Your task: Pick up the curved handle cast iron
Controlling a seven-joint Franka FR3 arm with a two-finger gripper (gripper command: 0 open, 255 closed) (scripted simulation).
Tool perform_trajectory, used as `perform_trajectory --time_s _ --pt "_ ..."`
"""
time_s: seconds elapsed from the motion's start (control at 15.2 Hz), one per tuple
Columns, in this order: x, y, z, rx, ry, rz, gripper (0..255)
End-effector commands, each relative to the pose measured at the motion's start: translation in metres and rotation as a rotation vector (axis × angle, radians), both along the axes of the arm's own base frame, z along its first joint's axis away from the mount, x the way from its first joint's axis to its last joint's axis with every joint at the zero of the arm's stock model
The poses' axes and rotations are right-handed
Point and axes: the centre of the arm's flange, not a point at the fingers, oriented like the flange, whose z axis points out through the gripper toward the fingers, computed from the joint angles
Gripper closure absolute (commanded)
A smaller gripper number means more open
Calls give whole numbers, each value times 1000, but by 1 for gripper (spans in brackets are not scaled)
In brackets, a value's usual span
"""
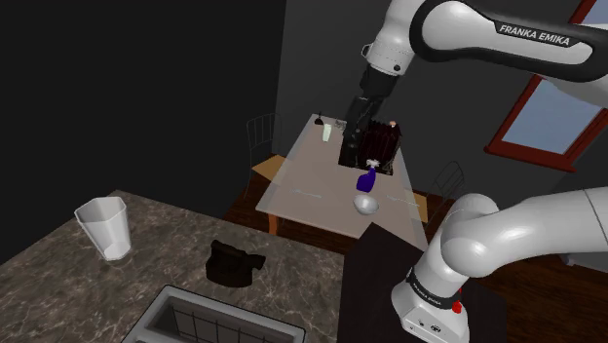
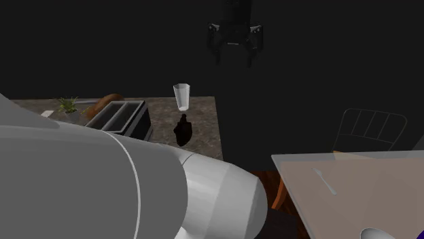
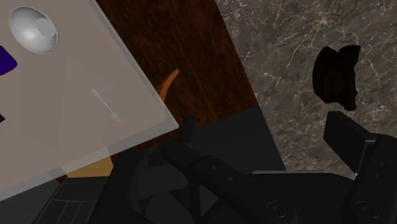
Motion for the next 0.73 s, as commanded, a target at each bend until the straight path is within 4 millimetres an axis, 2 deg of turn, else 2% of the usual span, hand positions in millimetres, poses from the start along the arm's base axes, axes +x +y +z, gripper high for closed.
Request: perform_trajectory --time_s 0.0,0.66 --pt "0 0 0 0 0 0 0" --pt "53 82 -90 -10 24 74 0"
